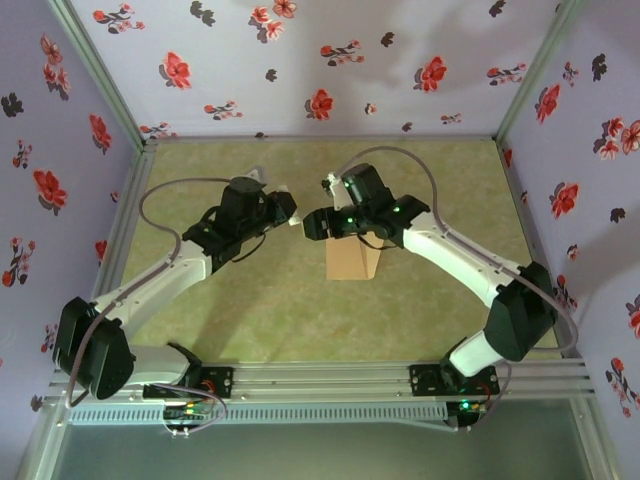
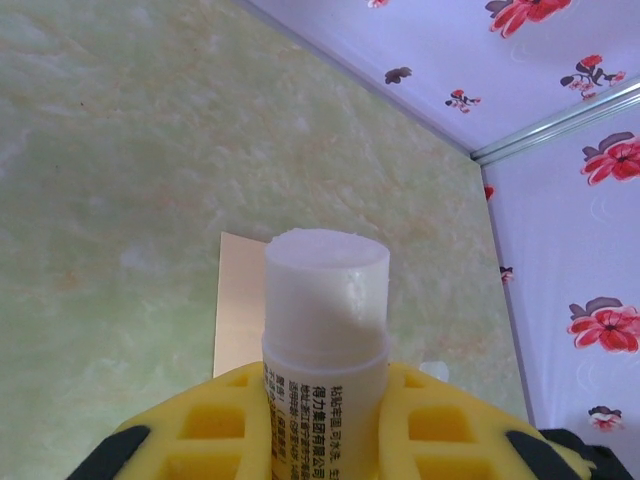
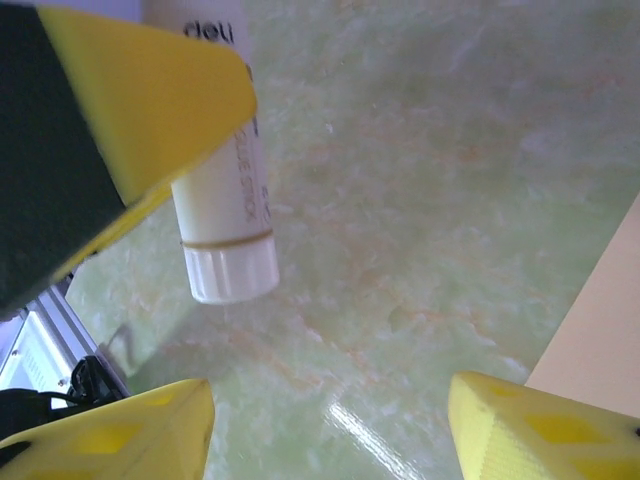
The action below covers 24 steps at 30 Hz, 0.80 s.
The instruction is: Place the letter into the envelope and seal it
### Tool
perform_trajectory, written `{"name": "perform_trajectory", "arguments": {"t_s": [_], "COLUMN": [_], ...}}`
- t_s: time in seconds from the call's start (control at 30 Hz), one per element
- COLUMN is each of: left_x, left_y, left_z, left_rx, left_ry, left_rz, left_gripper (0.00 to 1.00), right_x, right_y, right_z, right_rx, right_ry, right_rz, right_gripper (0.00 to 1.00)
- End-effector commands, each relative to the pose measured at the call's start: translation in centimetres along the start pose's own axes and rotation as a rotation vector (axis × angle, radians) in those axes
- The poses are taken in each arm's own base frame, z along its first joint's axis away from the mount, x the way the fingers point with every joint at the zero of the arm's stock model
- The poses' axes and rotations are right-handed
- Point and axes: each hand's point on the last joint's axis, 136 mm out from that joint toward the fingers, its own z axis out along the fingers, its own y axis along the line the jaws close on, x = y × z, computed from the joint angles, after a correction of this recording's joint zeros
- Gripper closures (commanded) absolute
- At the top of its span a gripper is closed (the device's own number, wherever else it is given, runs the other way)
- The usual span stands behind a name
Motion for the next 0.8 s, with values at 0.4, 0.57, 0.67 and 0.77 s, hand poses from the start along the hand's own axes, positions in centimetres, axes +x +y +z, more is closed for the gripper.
{"name": "perform_trajectory", "arguments": {"t_s": [0.4, 0.57, 0.67, 0.77], "left_x": [-0.3, -0.1, 0.1, 0.2], "left_y": [-2.8, -2.6, -2.5, -2.5], "left_z": [-0.9, -0.8, -0.6, -0.6], "left_rx": [0.125, 0.126, 0.128, 0.131], "left_ry": [0.004, 0.008, 0.013, 0.018], "left_rz": [-0.068, -0.083, -0.092, -0.098], "left_gripper": [1.00, 1.00, 1.00, 1.00], "right_x": [-1.9, -2.1, -2.4, -2.5], "right_y": [2.8, 2.9, 3.0, 3.1], "right_z": [1.8, 1.9, 1.8, 1.8], "right_rx": [-0.088, -0.091, -0.098, -0.100], "right_ry": [-0.025, -0.039, -0.052, -0.059], "right_rz": [-0.054, -0.054, -0.056, -0.061], "right_gripper": [0.41, 0.45, 0.50, 0.54]}}
